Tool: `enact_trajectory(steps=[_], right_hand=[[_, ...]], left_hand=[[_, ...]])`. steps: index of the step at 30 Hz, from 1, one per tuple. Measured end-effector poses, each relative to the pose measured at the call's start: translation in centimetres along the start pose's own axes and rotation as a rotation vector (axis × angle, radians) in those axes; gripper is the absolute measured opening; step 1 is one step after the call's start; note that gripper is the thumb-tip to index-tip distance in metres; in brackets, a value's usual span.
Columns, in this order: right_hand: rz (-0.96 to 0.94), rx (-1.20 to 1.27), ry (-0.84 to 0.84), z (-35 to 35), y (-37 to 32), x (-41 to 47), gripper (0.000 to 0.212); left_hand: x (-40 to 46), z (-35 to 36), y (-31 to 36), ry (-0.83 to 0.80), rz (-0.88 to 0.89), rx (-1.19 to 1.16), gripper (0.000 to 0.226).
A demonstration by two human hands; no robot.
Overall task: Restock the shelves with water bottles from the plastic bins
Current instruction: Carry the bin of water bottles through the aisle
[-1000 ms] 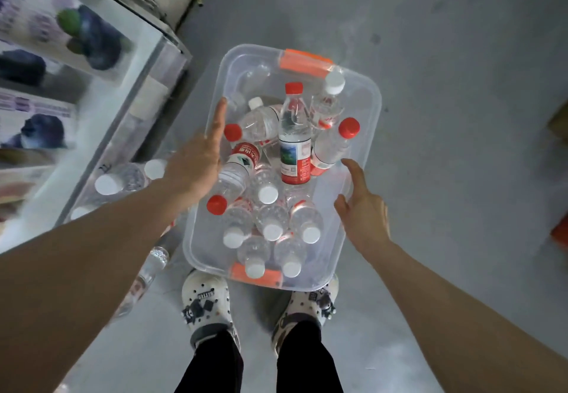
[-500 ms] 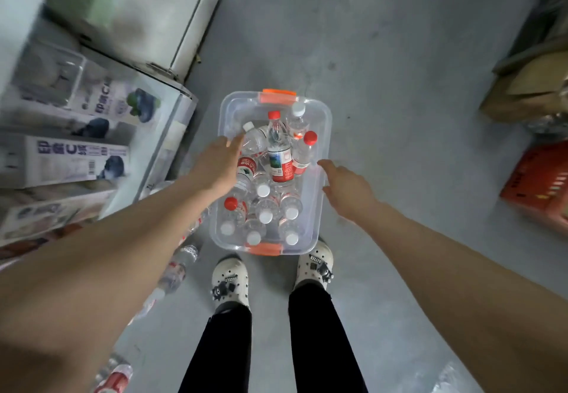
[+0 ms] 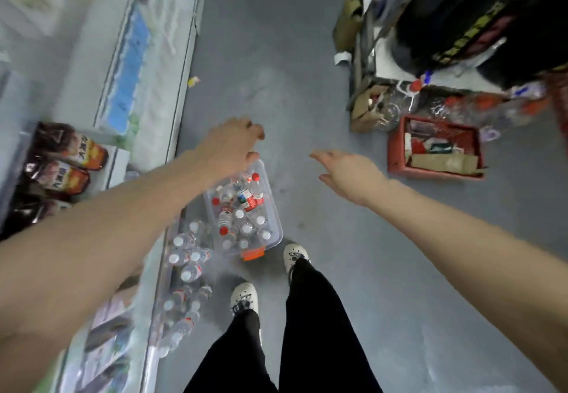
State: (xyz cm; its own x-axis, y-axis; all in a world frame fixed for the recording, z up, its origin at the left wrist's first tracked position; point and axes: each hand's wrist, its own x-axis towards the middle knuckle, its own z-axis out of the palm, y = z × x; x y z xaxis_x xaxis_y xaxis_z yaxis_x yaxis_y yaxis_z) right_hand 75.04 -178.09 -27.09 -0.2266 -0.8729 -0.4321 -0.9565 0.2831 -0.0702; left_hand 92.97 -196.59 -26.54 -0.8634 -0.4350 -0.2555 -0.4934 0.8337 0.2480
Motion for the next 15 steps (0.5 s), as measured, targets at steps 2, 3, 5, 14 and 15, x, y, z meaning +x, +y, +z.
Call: enact_trajectory(steps=[2,3,5,14,15], right_hand=[[0.039,-0.046,0.087,-3.6,0.6,-5.0,0.051],[0.061,-0.062,0.133,-5.3,0.9,-7.5,0.051],[0.111,-0.083,0.221,-8.3,1.8,-12.7,0.051],[0.492,-0.179,0.444,-13.1,8.0,-36.2,0.045],[0.536,-0.186,0.45,-12.9,8.8,-38.7,0.046]], left_hand=[[-1.2,-4.3,3.8,0.039,0.12,0.034,0.043],[-1.8,-6.1,5.8,0.063,0.179,0.058,0.043],[-2.9,-9.3,10.0,0.115,0.3,0.117,0.043],[-6.5,-17.8,32.6,0.289,0.803,0.296,0.047],[-6.8,-18.2,35.2,0.297,0.846,0.296,0.047]])
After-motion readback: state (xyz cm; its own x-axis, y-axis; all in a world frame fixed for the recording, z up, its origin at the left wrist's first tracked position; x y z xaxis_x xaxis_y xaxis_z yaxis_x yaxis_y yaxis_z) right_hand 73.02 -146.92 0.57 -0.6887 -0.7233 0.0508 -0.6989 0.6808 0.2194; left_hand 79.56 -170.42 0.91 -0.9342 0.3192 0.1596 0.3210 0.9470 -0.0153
